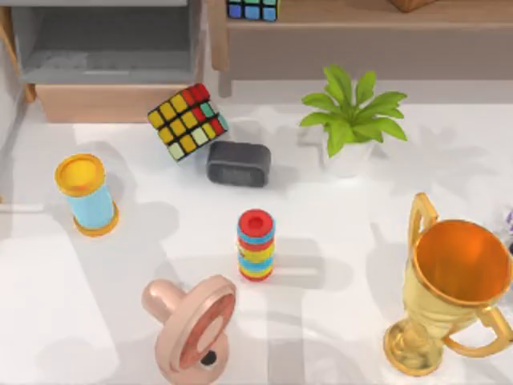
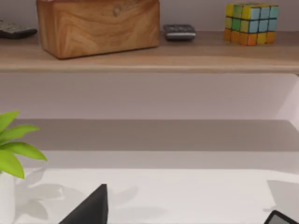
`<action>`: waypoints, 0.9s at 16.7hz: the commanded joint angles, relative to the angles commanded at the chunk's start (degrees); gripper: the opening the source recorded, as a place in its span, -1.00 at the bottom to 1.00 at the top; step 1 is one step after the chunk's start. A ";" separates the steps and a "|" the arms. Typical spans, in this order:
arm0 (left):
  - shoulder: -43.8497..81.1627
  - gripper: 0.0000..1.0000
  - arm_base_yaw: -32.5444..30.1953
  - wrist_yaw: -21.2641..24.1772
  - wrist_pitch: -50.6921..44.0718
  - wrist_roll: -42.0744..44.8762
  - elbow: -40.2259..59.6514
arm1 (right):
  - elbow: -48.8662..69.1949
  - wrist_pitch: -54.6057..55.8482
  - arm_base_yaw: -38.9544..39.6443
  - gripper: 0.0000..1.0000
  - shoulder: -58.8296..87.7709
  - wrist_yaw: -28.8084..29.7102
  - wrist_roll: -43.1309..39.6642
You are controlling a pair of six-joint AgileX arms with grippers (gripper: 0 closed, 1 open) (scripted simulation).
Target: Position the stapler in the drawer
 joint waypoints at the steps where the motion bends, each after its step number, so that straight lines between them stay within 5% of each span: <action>1: -1.51 1.00 0.06 0.33 1.24 0.88 -1.04 | 0.00 0.00 0.00 1.00 0.00 0.00 0.00; 7: -14.79 1.00 2.80 3.83 17.60 11.41 -13.40 | 0.00 0.00 0.00 1.00 0.00 0.00 0.00; 15: -30.43 1.00 15.30 10.44 58.58 33.76 -40.84 | 0.00 0.00 0.00 1.00 0.00 0.00 0.00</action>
